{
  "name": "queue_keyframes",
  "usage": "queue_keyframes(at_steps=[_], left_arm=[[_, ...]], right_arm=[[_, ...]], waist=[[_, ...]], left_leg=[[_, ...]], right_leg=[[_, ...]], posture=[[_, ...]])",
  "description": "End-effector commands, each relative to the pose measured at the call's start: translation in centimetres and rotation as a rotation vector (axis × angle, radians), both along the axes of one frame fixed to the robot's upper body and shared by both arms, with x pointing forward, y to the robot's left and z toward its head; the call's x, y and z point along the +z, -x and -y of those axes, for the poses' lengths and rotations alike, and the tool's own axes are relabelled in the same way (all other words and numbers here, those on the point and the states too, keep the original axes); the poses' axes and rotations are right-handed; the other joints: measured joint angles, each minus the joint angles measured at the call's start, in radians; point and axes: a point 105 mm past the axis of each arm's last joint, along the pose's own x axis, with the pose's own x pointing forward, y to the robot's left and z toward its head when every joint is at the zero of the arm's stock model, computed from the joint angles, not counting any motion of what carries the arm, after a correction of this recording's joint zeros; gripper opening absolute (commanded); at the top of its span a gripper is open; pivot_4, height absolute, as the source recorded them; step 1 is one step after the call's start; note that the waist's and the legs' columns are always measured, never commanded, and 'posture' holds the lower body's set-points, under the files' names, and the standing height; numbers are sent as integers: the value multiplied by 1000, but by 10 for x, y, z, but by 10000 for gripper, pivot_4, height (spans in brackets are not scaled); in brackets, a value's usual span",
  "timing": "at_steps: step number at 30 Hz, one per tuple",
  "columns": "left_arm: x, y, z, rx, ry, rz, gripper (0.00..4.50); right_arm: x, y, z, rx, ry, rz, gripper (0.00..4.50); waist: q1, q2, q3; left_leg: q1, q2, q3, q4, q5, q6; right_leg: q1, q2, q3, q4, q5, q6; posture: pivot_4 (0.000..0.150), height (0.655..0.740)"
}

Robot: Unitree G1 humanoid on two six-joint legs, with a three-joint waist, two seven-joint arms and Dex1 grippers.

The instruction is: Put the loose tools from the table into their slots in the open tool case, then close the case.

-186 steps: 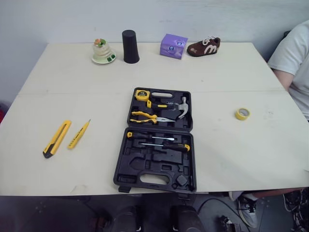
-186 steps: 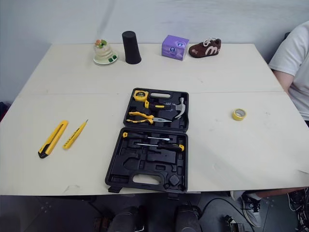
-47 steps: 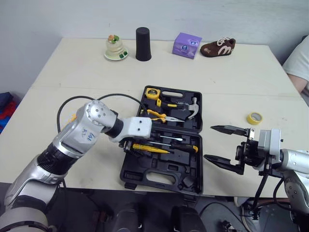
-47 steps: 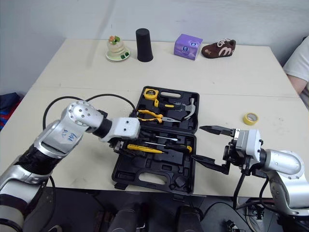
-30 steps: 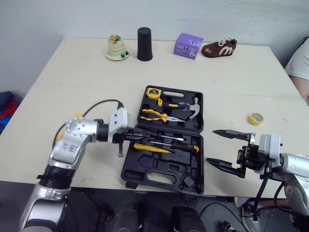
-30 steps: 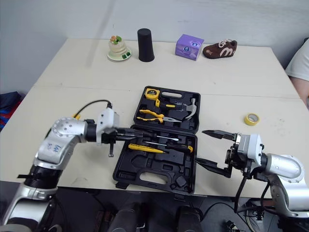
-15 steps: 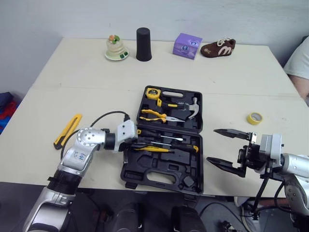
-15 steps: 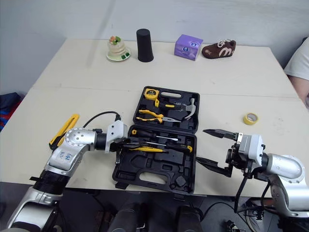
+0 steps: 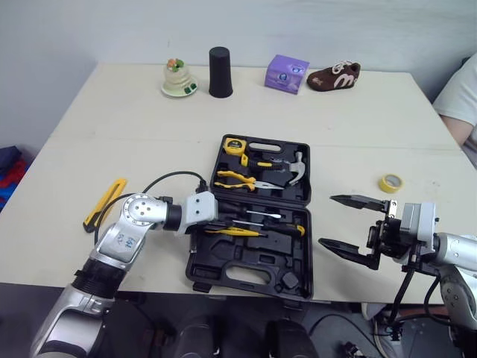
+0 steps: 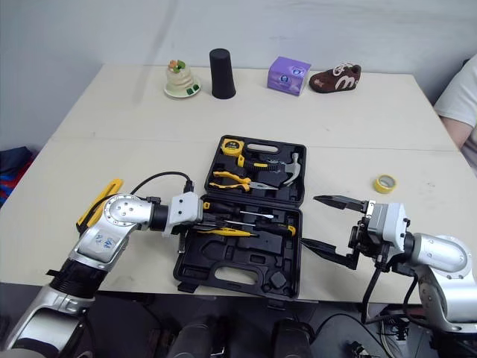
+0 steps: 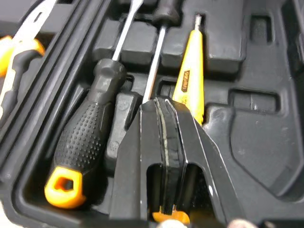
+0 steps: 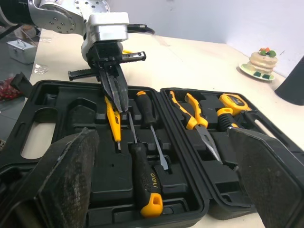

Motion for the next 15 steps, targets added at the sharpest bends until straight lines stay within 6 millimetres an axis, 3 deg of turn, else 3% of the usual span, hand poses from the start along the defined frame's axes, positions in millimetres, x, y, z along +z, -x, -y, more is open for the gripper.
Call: queue_keyframes(at_steps=[1,4,6,11,15], left_arm=[[-66,13,-16,19,-224,-153,534],[-68,14,-14,1,-231,-144,534],[-60,12,-4,17,-145,-142,534],[-11,-13,0,75,69,-26,534],[13,-19,0,72,161,10,534]], right_arm=[[9,0,3,-5,5,39,45000],[8,-1,3,-5,5,41,45000],[8,-2,4,-5,5,44,45000],[5,-3,5,-5,9,45,45000],[4,-3,5,-4,11,46,45000]], waist=[[0,4,-7],[1,6,-15],[1,8,-18],[7,9,-18],[5,7,-16]], left_leg=[[1,0,1,0,0,0],[3,0,1,0,-1,1],[4,0,1,-1,-2,1],[2,-2,-1,-1,-2,3],[1,-3,-1,0,-1,4]], right_leg=[[1,0,0,0,0,0],[2,-1,1,0,0,0],[3,-3,3,0,0,0],[2,-11,3,0,0,0],[2,-11,2,0,0,0]], posture=[[1500,7400],[1500,7400],[1500,7400],[1500,7400],[1500,7400]])
